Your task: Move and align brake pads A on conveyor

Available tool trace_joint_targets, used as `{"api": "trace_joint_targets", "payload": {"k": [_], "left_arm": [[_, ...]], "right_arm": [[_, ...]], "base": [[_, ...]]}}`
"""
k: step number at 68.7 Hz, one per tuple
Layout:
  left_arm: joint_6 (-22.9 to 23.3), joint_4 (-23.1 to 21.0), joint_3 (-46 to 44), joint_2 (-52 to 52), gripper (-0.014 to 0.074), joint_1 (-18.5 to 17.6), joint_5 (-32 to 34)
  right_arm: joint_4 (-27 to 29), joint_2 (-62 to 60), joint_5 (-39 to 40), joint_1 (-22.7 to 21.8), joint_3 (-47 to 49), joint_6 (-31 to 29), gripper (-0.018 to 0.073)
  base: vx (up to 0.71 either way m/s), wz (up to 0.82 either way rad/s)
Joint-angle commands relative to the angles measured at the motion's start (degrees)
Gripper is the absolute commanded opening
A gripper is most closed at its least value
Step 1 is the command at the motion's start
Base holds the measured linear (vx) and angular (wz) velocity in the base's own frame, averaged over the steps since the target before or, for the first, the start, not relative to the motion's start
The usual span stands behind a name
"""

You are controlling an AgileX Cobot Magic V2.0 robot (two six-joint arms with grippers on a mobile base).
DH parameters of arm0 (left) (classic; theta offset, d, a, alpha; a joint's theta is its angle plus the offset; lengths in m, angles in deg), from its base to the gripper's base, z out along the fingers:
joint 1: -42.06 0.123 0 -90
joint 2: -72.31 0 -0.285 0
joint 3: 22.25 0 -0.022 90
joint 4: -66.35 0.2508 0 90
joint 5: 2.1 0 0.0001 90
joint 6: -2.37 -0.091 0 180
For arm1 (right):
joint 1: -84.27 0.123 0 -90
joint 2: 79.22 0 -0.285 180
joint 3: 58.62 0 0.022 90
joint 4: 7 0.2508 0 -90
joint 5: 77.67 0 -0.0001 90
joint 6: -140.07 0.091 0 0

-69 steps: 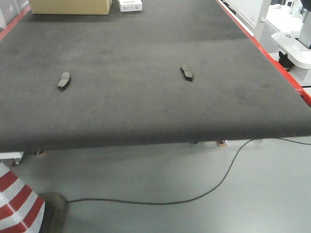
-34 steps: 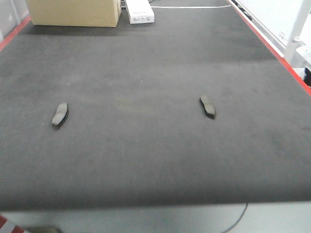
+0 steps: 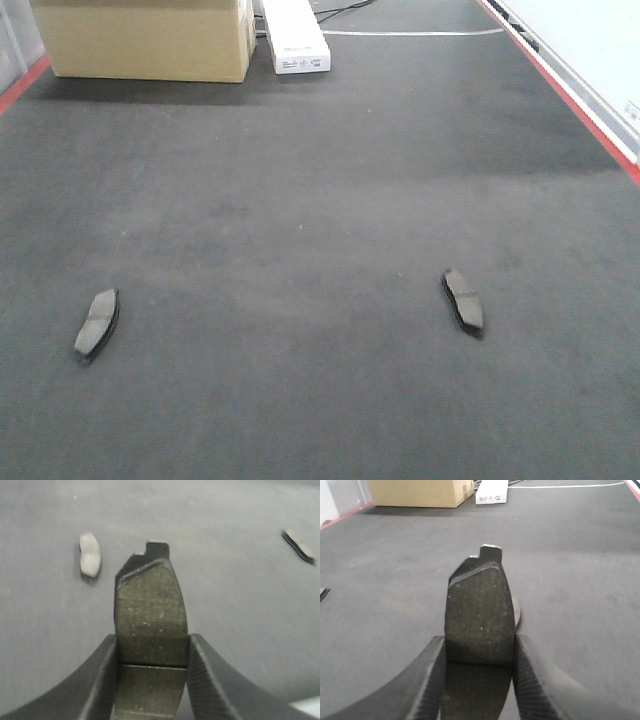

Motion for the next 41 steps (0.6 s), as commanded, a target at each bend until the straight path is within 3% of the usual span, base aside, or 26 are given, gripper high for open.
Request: {"api": "trace_joint_targets", "payload": {"k": [1,41], "left_arm": [[0.3,0.7,-1.4,0.9,-0.0006,-0.1,5.0],[0.3,0.7,-1.4,0.9,-0.0006,-0.1,5.0]], "right_arm": [[-1.5,0.7,5.6,0.0,1.7,-0.6,-0.0004],[-1.5,0.7,5.6,0.0,1.7,-0.6,-0.0004]], "base": [[0.27,0.04],[0.09,0.02]]}}
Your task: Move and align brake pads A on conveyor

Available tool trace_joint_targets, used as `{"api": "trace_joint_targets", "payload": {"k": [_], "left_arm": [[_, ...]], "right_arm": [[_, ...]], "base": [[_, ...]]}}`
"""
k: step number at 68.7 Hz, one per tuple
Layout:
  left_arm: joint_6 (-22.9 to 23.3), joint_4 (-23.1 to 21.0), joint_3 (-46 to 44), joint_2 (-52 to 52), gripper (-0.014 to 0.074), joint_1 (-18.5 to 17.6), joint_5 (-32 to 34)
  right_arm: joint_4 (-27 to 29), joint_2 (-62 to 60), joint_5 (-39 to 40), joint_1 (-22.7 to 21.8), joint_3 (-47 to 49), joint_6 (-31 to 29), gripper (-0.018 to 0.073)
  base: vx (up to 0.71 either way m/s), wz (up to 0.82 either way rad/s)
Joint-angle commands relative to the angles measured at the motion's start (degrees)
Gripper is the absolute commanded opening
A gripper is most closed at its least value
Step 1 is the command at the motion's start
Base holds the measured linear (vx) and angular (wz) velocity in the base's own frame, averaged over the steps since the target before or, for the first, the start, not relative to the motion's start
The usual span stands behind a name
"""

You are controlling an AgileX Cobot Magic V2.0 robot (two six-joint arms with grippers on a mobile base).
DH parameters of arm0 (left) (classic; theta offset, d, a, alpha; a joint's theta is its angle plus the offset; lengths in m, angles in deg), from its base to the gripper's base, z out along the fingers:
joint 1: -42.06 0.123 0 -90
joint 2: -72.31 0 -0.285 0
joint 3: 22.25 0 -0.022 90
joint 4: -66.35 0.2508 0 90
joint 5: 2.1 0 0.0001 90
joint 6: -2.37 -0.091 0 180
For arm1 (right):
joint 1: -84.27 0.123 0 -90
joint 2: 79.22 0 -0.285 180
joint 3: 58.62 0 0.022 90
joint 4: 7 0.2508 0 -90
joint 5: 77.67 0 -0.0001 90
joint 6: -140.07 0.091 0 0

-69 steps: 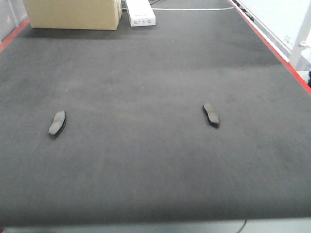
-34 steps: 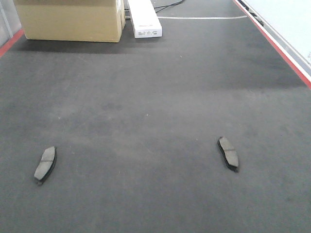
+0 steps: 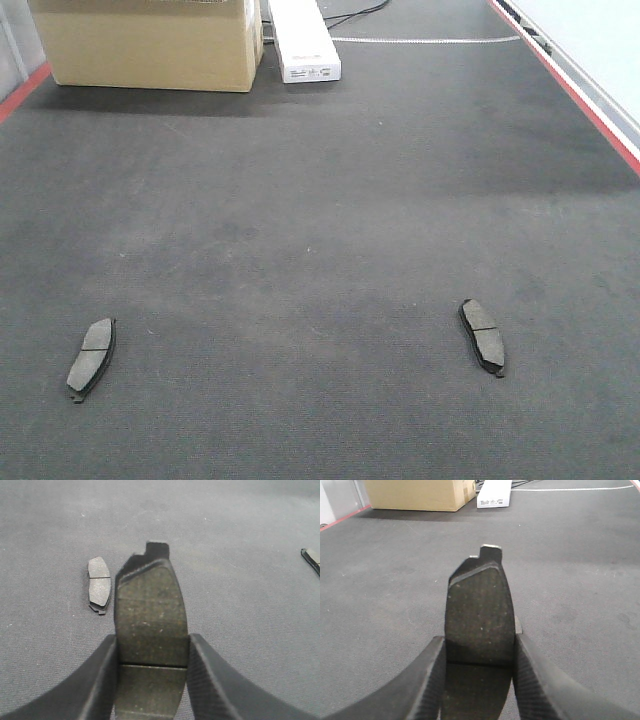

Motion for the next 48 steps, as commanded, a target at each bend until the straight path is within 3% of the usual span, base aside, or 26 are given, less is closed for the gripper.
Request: {"api": "trace_joint_targets", "payload": {"k": [1,48], "left_arm": [[0.3,0.7,-1.4,0.9,-0.0006,-0.1,5.0],[0.3,1.1,-1.4,0.9,-0.0006,-0.1,6.8]], "right_arm": [[-1.5,0.7,5.6,0.0,1.7,-0.6,-0.0004],[-1.5,0.7,5.6,0.0,1.7,-0.6,-0.0004]], "base": [[0.00,0.00],[0.00,0.00]]}}
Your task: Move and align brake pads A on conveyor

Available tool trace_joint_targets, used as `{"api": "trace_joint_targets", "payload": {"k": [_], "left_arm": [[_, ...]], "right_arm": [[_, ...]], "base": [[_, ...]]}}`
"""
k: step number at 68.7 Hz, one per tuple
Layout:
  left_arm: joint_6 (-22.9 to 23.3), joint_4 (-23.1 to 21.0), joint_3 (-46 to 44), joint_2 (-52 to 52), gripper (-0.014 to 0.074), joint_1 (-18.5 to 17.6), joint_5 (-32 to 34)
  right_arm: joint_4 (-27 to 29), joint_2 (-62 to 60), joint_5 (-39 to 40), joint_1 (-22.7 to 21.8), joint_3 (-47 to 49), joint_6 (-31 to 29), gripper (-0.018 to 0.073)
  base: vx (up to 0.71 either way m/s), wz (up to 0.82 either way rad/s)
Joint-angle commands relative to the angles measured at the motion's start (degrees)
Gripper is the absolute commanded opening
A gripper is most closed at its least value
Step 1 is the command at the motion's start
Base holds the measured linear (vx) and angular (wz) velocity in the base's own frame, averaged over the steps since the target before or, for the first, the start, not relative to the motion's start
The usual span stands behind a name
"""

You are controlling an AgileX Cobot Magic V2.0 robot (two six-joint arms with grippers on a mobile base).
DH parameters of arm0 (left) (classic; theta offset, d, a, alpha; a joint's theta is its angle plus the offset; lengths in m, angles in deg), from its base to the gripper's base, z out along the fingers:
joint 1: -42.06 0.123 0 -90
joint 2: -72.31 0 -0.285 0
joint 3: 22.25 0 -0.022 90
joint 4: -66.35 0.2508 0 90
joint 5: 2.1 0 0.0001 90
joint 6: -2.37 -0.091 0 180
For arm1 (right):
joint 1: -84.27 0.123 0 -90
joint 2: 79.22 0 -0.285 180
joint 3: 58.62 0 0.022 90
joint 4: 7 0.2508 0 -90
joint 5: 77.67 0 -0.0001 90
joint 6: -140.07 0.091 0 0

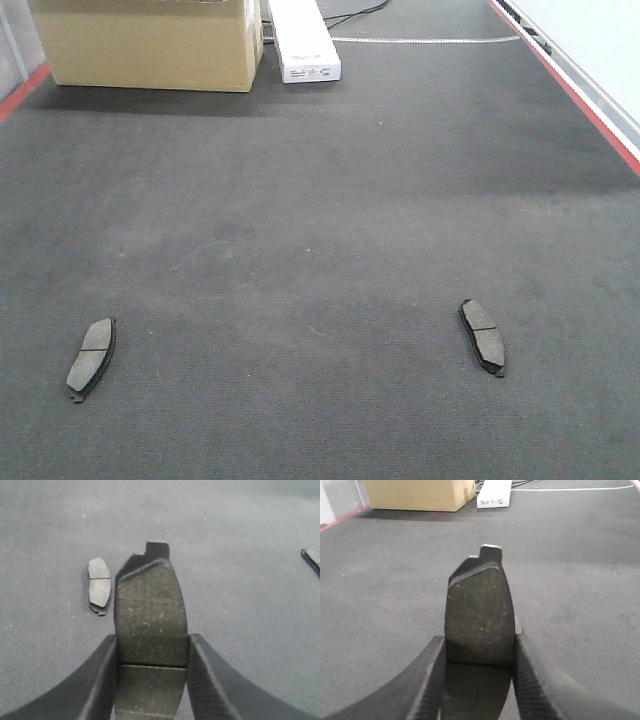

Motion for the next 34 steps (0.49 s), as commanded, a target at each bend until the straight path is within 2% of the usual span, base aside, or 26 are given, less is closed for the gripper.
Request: {"api": "trace_joint_targets", "payload": {"k": [1,17,24,34], "left_arm": [[0.3,1.0,-1.4,0.9,-0.0006,-0.1,6.2],[0.6,0.6,-2.4,2.4,-0.0005,-0.1,6.4],[1.0,0.4,-6.1,8.6,-0.0002,-0.1,4.3],[1.0,-0.6,-12.1,23.2,0.0002,-0.1,3.8]], "right_arm": [[-1.5,0.7,5.6,0.0,1.7,-0.6,-0.0004],[-1.5,0.7,5.6,0.0,1.7,-0.6,-0.0004],[-1.5,0.7,5.6,0.0,1.7,-0.6,-0.0004],[-1.5,0.7,5.6,0.0,1.7,-0.6,-0.0004]], "base": [[0.00,0.00],[0.00,0.00],[0.00,0.00],[0.00,0.00]]}}
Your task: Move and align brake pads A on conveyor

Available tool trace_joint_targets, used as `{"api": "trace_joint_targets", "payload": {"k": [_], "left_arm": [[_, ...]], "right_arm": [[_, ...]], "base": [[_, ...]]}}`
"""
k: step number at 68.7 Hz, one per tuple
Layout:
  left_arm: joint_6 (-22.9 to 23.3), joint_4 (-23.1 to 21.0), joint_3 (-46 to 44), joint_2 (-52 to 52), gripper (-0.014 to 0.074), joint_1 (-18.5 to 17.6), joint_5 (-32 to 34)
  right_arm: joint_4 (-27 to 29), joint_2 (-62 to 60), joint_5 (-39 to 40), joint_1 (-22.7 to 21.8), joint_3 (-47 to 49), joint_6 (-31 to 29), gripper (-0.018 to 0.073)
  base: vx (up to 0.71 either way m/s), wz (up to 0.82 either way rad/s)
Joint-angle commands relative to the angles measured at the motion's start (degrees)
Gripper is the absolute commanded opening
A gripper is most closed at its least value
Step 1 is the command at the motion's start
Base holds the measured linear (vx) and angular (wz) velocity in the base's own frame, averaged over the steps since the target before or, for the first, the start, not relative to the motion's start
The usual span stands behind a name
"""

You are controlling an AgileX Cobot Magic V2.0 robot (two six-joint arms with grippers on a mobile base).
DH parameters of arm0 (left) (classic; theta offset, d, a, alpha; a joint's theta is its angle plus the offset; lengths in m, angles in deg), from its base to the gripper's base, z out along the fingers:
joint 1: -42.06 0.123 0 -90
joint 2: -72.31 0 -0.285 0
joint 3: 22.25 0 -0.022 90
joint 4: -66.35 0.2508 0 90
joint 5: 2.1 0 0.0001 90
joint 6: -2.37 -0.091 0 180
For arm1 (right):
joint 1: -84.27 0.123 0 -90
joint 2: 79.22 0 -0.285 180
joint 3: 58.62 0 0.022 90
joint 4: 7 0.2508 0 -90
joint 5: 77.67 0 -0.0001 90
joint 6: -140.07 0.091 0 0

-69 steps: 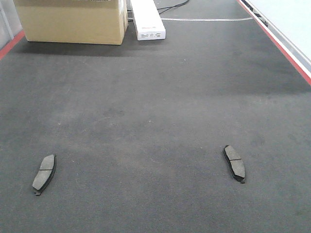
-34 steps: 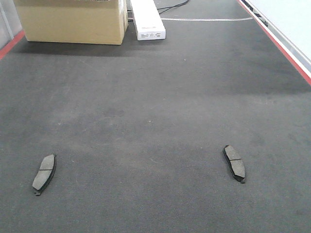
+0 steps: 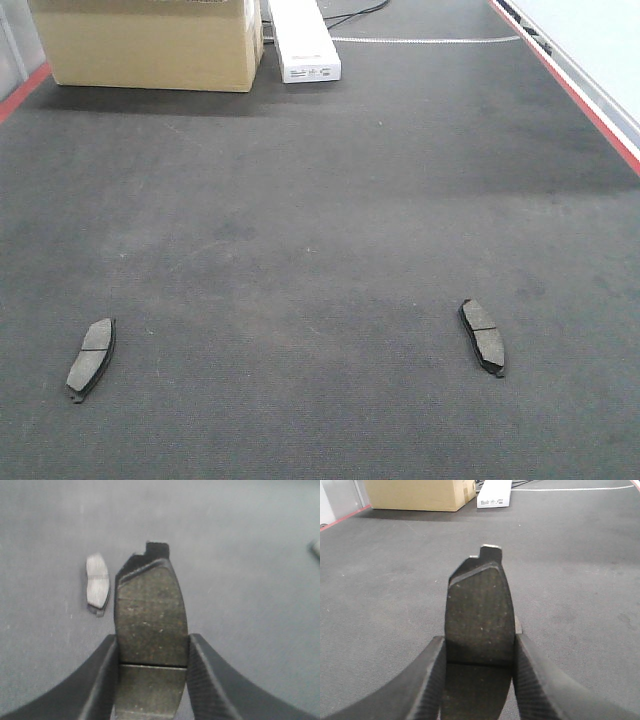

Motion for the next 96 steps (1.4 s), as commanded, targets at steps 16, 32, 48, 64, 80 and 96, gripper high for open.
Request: {"api": "trace_joint_targets", "payload": {"k": [16,32,48,64,80,96], "left_arm": [[0.5,-3.7,-12.9,29.6,0.0007,-0.1,11.2],[0.6,-7.0,-18.4,47.6,0.0015,-0.1,18.0],[2.5,-8.3,-21.5,59.8,0.0038,-0.1,21.3],[3.1,-9.4,-25.7,69.3,0.0166,-0.1,22.8],[2.8,-12.6,-27.9,75.5,0.0386,-0.1,20.4],[0.8,-10.2,-27.9,71.2,0.0465,-0.2,21.7]], "right_arm": [[-1.5,0.7,5.6,0.0,1.7,-0.6,-0.0004],[-1.5,0.7,5.6,0.0,1.7,-0.6,-0.0004],[-1.5,0.7,5.6,0.0,1.7,-0.6,-0.0004],[-1.5,0.7,5.6,0.0,1.7,-0.6,-0.0004],[-1.5,0.7,5.6,0.0,1.7,-0.6,-0.0004],[-1.5,0.7,5.6,0.0,1.7,-0.6,-0.0004]], "base": [[0.00,0.00],[0.00,0.00],[0.00,0.00],[0.00,0.00],[0.00,0.00],[0.00,0.00]]}}
